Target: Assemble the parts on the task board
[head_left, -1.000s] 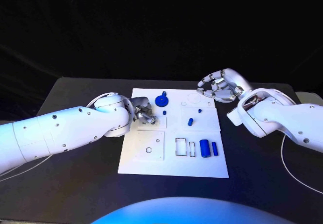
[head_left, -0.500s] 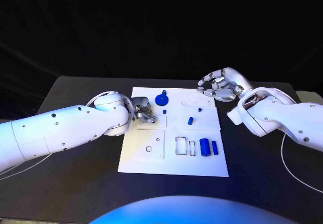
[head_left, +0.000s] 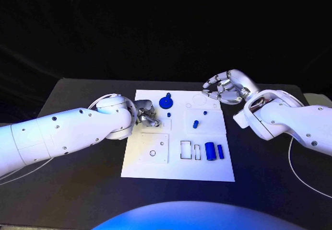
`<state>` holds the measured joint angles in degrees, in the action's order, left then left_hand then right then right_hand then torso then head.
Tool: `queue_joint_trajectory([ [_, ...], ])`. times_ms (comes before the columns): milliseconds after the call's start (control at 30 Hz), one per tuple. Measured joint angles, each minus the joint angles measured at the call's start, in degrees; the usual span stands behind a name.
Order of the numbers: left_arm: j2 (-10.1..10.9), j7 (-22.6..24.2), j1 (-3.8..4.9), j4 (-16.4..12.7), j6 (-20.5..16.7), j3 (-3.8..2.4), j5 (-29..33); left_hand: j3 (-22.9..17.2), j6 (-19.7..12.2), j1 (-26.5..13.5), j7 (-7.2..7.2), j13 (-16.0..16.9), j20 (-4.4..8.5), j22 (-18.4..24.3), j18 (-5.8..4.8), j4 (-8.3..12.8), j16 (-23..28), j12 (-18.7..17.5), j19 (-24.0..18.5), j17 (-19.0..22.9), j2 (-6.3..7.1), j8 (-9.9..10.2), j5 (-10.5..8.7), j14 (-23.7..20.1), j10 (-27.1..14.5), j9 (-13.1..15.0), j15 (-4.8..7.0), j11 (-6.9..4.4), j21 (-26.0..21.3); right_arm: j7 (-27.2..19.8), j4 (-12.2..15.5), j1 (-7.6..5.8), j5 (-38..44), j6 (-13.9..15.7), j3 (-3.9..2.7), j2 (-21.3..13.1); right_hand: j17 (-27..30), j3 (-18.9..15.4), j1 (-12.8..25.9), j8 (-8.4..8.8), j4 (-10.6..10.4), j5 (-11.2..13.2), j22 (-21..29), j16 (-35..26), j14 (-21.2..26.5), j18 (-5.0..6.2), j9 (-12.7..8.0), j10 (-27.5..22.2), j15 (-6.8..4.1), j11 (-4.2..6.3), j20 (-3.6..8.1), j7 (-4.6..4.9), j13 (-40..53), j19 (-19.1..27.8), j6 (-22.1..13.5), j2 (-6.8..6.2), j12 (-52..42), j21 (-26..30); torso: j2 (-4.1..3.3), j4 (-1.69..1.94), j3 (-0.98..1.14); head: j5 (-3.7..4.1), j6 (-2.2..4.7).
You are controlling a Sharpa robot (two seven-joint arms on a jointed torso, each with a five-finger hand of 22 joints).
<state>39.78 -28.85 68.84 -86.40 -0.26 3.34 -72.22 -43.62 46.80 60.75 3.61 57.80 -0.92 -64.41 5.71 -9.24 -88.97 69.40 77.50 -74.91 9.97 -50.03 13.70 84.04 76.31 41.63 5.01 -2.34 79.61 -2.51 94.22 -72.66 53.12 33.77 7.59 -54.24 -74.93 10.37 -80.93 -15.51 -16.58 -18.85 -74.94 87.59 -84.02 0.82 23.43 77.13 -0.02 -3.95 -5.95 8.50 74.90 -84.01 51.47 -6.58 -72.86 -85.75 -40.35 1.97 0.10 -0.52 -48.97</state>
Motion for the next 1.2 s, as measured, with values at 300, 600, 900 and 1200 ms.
queue_joint_trajectory([
  [300, 0.0, -0.2, -0.01, 0.0, -0.1, -0.06, 0.6, 0.0, 0.0, -0.1, -0.01, 0.0, 0.00, 0.0, 0.00, 0.0, 0.0, 0.0, 0.0, 0.0, 0.08, 0.0, -0.07, 0.0, 0.2, 0.0, 0.00, 0.20, 0.0, 0.0, 0.0, 0.01, 0.0, 0.0, 0.00, 0.0, 0.0, 0.0, 0.0, 0.00, 0.0, 0.0, 0.0, 0.0, 0.0, 0.00, 0.0, 0.0, 0.00, 0.00, 0.00, 0.00, 0.0, 0.0, 0.0, 0.00, 0.0, 0.0, -0.02, -0.04, 0.00, 0.10, 0.01],
  [600, 0.0, -0.5, 0.03, 0.2, 0.3, -0.12, 1.6, 0.0, 0.5, -1.3, -0.48, 0.4, 0.00, -0.1, 0.00, 0.0, 0.0, 0.1, 0.0, 0.0, 0.27, -0.3, -0.39, 0.0, 0.5, -0.3, 0.02, -0.11, 0.0, 0.0, 0.0, 0.02, 0.0, 0.0, 0.00, 0.0, 0.0, 0.2, 0.3, 0.00, 0.2, 0.0, 0.0, 0.0, 0.0, 0.00, 0.1, 0.0, 0.00, 0.00, 0.00, 0.00, 0.0, 0.0, 0.0, -0.31, 0.0, 0.0, -0.02, 0.02, 0.03, 0.24, -0.27],
  [900, -0.1, -0.5, 0.06, 0.6, 0.8, -0.16, 2.2, -2.3, 1.7, -4.5, -1.56, 0.8, 0.23, -0.7, 0.00, 2.3, -0.2, 0.5, 0.2, 0.0, 0.67, -0.4, -0.43, 0.0, 0.7, -1.0, 0.41, -0.33, 0.2, 0.0, 0.0, 0.02, 0.0, 0.0, 0.00, 0.0, 0.0, 0.2, 0.3, 0.00, 0.1, 0.0, 0.0, 0.0, 0.0, 0.00, 0.1, 0.0, 0.00, 0.00, 0.00, 0.00, 0.0, 0.0, 0.0, -0.31, 0.0, 0.1, -0.02, 0.04, 0.03, 0.30, -0.32],
  [1200, -0.4, -0.5, 0.07, 1.2, 1.0, -0.16, 2.6, -1.3, 2.7, -6.6, -2.41, 1.1, 0.29, -1.0, 0.01, 1.3, -0.2, 0.7, 0.5, 0.0, 0.23, -0.5, -0.43, 0.0, 0.9, -1.5, 0.41, -0.52, 0.2, 0.0, 0.0, 0.03, 0.0, 0.0, 0.00, 0.0, 0.0, 0.3, 0.3, 0.00, 0.0, 0.0, 0.0, 0.0, 0.0, 0.00, 0.0, 0.0, 0.00, 0.00, 0.00, 0.00, 0.0, 0.0, 0.0, -0.31, 0.0, 0.2, 0.05, 0.06, 0.02, 0.30, -0.43],
])
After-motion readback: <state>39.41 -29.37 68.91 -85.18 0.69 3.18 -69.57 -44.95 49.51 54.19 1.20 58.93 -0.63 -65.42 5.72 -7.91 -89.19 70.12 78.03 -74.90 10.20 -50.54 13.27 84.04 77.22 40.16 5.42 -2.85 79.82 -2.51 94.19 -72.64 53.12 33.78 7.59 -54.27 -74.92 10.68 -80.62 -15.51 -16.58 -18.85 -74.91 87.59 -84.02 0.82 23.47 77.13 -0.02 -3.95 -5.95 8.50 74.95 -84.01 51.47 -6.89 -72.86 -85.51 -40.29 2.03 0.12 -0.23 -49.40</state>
